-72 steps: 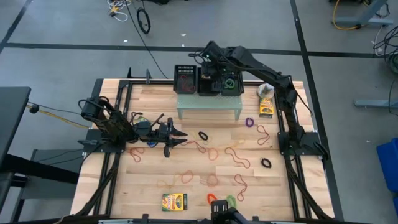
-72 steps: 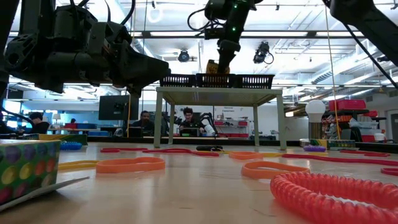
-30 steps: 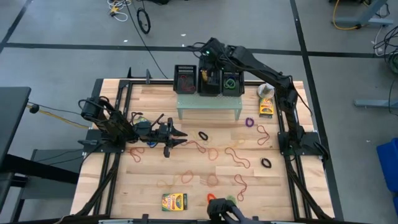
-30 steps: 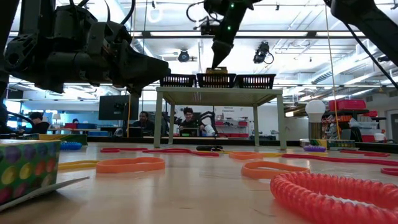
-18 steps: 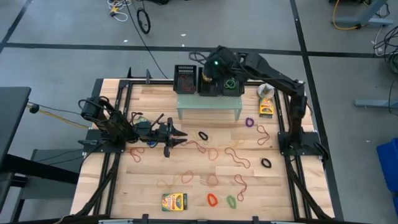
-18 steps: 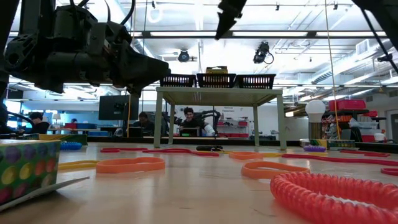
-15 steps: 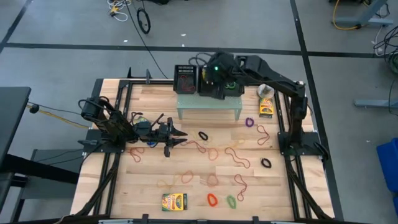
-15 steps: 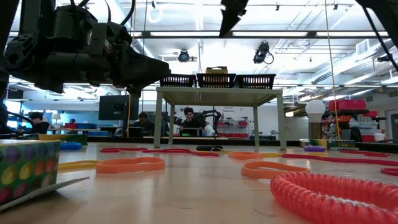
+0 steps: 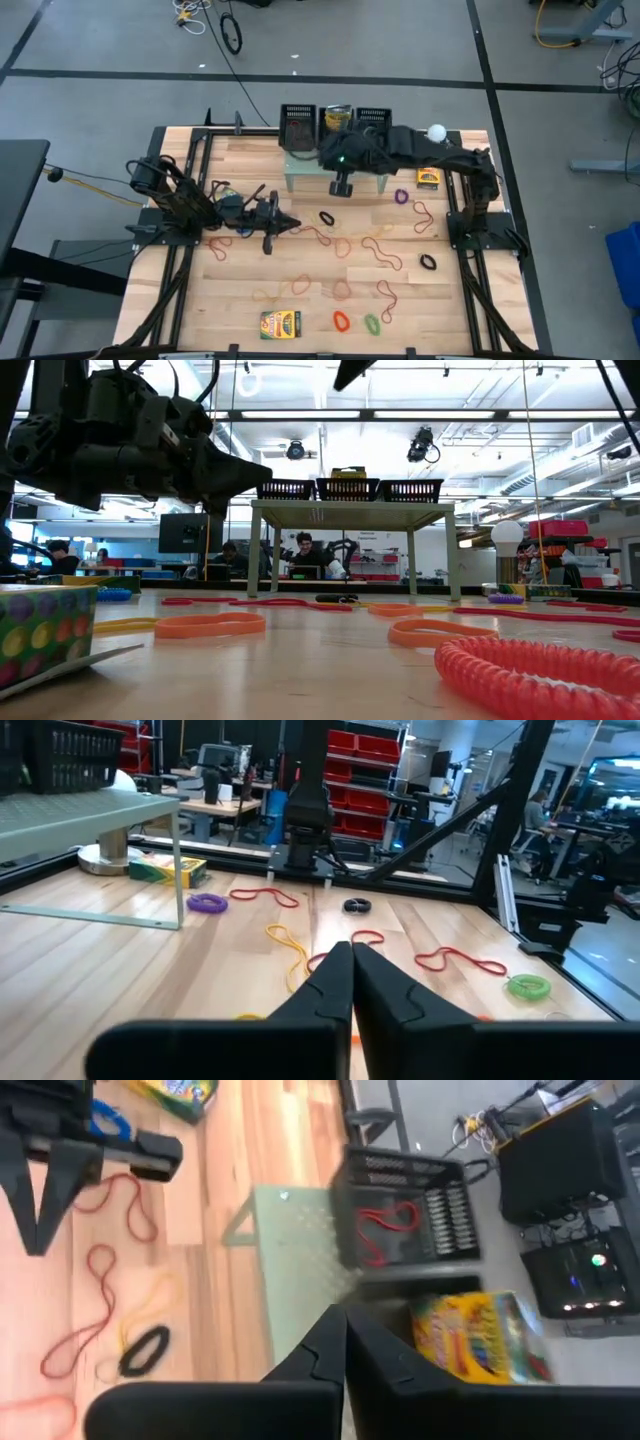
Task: Pick & Place Office Desk Supplies
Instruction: Put the red rubberband on the left black bin on the shelf
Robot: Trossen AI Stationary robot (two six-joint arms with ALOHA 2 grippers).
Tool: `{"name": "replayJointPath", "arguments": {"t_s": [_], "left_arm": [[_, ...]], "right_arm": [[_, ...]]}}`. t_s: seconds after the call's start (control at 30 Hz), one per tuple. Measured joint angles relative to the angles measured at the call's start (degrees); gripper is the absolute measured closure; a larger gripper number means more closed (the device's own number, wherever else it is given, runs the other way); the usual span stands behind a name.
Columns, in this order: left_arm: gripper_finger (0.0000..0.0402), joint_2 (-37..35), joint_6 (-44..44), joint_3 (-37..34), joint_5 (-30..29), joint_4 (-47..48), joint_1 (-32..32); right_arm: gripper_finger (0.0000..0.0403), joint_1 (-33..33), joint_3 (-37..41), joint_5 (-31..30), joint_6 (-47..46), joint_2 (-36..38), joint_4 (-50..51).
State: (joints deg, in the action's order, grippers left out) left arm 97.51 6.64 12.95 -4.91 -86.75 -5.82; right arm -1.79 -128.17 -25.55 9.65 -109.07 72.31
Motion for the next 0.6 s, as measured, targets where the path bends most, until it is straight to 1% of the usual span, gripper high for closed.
{"name": "replayJointPath", "arguments": {"t_s": [0.1, 0.27, 0.4, 0.5, 0.6], "left_arm": [[0.0395, 0.0, -1.2, 0.0, -0.3, 0.0, -1.2], [0.0387, 0.0, -1.7, 0.0, -3.0, 0.1, -2.8], [0.0386, 0.0, 2.1, 0.0, -2.7, 0.4, -2.8], [0.0385, 0.0, 4.0, 0.6, -4.3, 1.7, -2.3], [0.0387, 0.0, 3.4, 2.3, -5.8, 4.9, -2.4]], "right_arm": [[0.0399, 0.8, 10.5, 0.0, 0.0, 3.1, -8.4], [0.0397, 2.8, 32.9, 0.0, -2.8, 11.8, -25.6], [0.0399, 5.6, 49.4, 0.0, -9.3, 20.8, -37.4], [0.0398, 8.2, 60.9, -1.3, -14.3, 26.9, -45.3], [0.0395, 10.9, 71.3, -2.1, -19.1, 31.9, -54.0]]}}
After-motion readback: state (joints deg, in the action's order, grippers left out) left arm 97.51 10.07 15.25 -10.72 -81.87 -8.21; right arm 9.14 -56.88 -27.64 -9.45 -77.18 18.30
